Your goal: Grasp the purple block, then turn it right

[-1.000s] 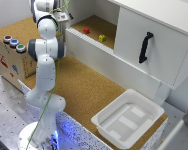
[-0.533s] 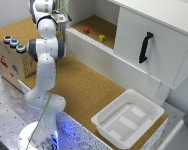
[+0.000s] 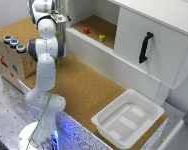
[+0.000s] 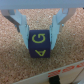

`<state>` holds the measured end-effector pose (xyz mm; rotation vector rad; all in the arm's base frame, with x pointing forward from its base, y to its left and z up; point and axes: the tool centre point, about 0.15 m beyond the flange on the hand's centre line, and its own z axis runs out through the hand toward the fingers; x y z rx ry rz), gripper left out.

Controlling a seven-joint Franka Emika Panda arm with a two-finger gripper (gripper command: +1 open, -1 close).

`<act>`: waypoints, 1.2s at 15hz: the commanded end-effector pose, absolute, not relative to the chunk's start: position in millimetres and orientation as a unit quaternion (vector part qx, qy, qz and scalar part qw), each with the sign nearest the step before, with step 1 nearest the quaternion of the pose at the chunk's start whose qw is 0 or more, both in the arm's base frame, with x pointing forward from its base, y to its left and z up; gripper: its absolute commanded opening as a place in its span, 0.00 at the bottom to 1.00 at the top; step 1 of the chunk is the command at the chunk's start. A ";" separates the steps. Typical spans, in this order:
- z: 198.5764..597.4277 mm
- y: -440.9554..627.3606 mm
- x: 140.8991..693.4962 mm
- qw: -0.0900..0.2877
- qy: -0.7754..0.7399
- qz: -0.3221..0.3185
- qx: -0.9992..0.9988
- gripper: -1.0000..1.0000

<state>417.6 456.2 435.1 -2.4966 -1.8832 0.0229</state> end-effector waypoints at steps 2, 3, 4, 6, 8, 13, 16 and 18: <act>478.2 445.8 434.2 -0.022 -0.576 -0.108 -0.810 0.00; 482.1 447.3 441.5 -0.004 -0.572 -0.112 -0.813 0.00; 482.6 450.6 447.7 -0.002 -0.569 -0.113 -0.814 0.00; 482.1 457.2 452.2 0.003 -0.567 -0.094 -0.818 0.00; 477.8 467.1 449.2 0.015 -0.560 -0.053 -0.827 0.00; 469.4 489.7 432.6 0.002 -0.396 -0.017 -0.918 0.00; 462.3 481.8 418.0 -0.004 -0.247 -0.026 -0.969 0.00; 463.7 467.0 408.6 -0.026 -0.152 -0.035 -0.987 0.00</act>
